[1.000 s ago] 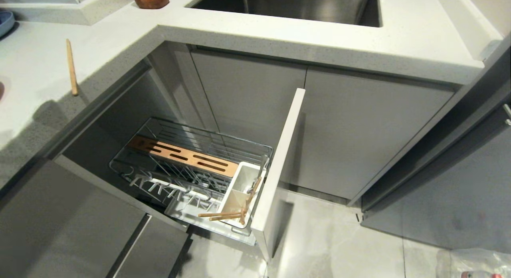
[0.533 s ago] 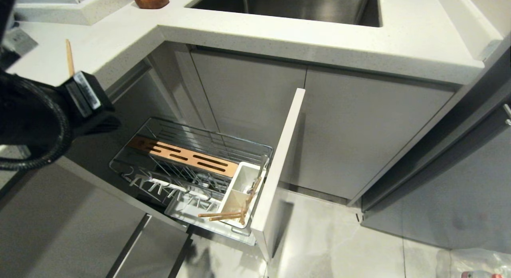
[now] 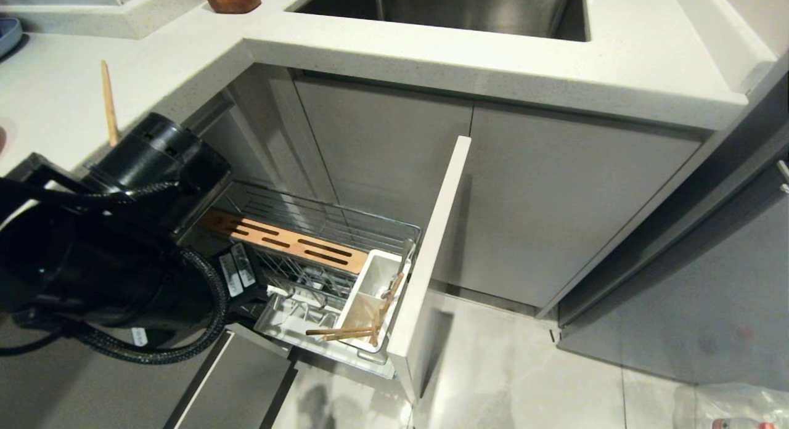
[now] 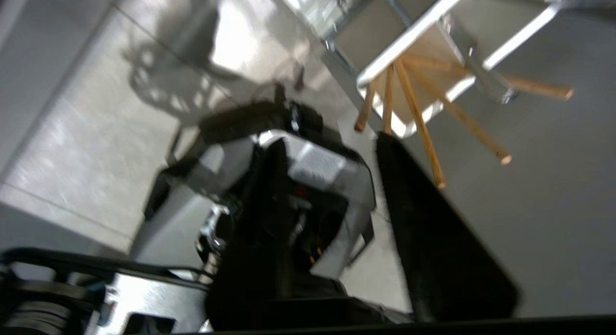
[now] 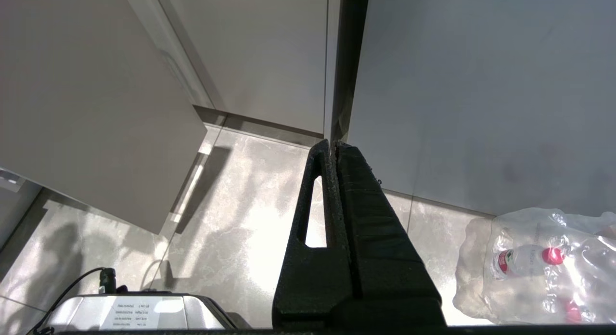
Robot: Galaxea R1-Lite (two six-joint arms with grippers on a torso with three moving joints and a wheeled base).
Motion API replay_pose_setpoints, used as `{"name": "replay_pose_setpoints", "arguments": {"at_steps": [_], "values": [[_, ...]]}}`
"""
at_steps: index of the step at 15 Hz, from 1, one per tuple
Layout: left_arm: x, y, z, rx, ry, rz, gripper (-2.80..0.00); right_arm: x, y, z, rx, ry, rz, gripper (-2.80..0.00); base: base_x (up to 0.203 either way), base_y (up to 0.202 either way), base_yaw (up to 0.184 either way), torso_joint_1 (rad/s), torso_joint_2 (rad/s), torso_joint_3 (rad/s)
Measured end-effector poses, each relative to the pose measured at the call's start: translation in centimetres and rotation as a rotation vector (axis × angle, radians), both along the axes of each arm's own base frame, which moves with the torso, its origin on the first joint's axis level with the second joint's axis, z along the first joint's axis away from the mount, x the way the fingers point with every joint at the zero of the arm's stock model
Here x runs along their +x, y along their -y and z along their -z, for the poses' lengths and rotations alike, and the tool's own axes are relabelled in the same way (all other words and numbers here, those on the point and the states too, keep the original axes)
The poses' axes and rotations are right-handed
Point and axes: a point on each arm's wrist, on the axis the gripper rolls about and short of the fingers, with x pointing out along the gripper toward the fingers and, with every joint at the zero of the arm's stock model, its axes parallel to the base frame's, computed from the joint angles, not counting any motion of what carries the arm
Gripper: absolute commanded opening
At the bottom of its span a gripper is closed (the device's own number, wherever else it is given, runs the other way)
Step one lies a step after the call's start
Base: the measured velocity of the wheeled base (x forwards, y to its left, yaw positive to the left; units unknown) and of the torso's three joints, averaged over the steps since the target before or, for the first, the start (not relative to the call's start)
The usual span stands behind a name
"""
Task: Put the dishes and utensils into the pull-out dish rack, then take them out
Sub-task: Take the chopsticks out of the cupboard
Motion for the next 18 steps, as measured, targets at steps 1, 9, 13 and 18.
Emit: {"name": "replay_pose_setpoints", "arguments": {"at_steps": [1,9,13,18], "values": [[0.3,0.3,0.7,-0.025,-0.034,0.008,0.0,0.0,0.0,0.0,0.0,0.0,0.0,-2.8,0.0,0.0,0.0,0.0,0.0,0.0],[3.9,2.4,5.8,-0.054,-0.169,0.003,0.0,0.0,0.0,0.0,0.0,0.0,0.0,-2.8,0.0,0.0,0.0,0.0,0.0,0.0],[5.8,2.9,7.7,-0.109,-0.211,-0.011,0.0,0.0,0.0,0.0,0.0,0.0,0.0,-2.8,0.0,0.0,0.0,0.0,0.0,0.0],[7.1,3.0,8.7,-0.125,-0.195,-0.032,0.0,0.0,0.0,0.0,0.0,0.0,0.0,-2.8,0.0,0.0,0.0,0.0,0.0,0.0]]}}
